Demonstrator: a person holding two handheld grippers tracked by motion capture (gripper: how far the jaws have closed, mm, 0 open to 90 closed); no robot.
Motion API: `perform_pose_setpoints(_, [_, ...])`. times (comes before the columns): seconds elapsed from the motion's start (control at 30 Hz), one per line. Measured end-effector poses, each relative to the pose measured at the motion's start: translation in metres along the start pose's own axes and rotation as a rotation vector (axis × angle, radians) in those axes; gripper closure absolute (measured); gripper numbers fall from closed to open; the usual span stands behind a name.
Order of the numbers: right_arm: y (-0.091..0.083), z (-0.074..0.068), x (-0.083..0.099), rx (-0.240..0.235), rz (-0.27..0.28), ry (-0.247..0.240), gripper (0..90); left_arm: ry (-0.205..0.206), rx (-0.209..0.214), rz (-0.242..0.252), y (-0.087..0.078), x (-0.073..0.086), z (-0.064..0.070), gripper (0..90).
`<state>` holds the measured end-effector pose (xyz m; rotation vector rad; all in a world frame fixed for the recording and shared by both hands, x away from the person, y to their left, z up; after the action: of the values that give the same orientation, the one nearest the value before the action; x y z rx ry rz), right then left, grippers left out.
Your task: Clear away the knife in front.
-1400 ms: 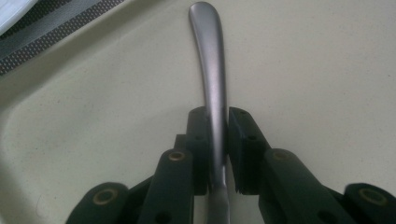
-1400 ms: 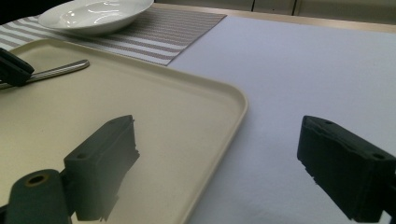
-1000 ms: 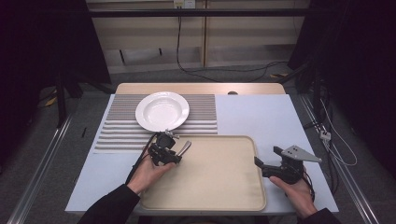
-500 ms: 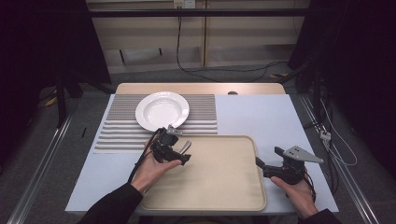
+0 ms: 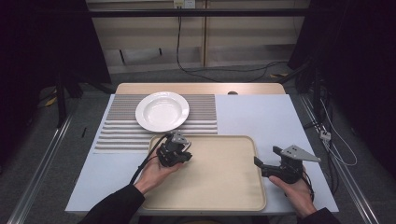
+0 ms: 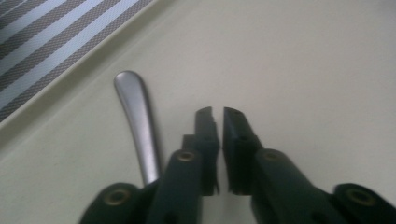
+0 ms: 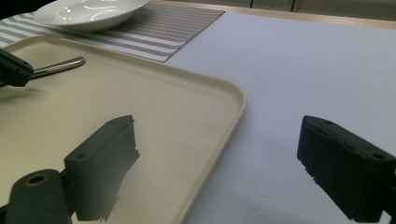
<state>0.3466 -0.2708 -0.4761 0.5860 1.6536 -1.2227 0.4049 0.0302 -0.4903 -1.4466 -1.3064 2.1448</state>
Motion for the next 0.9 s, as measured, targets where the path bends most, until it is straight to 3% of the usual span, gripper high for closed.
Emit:
perform_pose_setpoints(0.07, [-0.001, 0.0, 0.0, 0.003, 0.003, 0.001, 11.9, -0.01, -0.028, -0.001, 0.003, 0.001, 0.0, 90.0])
perform_pose_setpoints(0.1, [0.0, 0.0, 0.0, 0.001, 0.003, 0.0, 11.9, 0.009, -0.033, -0.027, 0.003, 0.003, -0.001, 90.0])
perform_pose_setpoints(0.13, [0.0, 0.0, 0.0, 0.001, 0.004, -0.002, 11.9, 0.0, -0.032, -0.028, 0.004, 0.003, -0.001, 90.0])
perform_pose_setpoints(0.33, [-0.002, -0.002, -0.001, -0.006, 0.009, -0.002, 11.9, 0.046, -0.1, -0.055, 0.002, 0.005, -0.003, 90.0])
perform_pose_setpoints(0.6, [-0.001, -0.002, -0.001, -0.006, 0.009, -0.004, 11.9, 0.024, -0.107, -0.062, -0.001, 0.006, -0.009, 90.0])
perform_pose_setpoints(0.9, [-0.001, -0.003, -0.001, -0.01, 0.009, -0.007, 11.9, 0.028, -0.121, -0.086, -0.004, 0.008, -0.013, 90.0])
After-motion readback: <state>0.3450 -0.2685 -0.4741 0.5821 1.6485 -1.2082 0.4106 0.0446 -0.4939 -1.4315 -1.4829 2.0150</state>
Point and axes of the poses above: each handheld gripper's, and its own axes: y roughly forward along the jaws, x roughly out of its underside, z roughly to its right, the point moved 7 cm from there along y, roughly forward along the jaws, and after that the axes turned 3 degrees about -y, right-handed, at the moved point
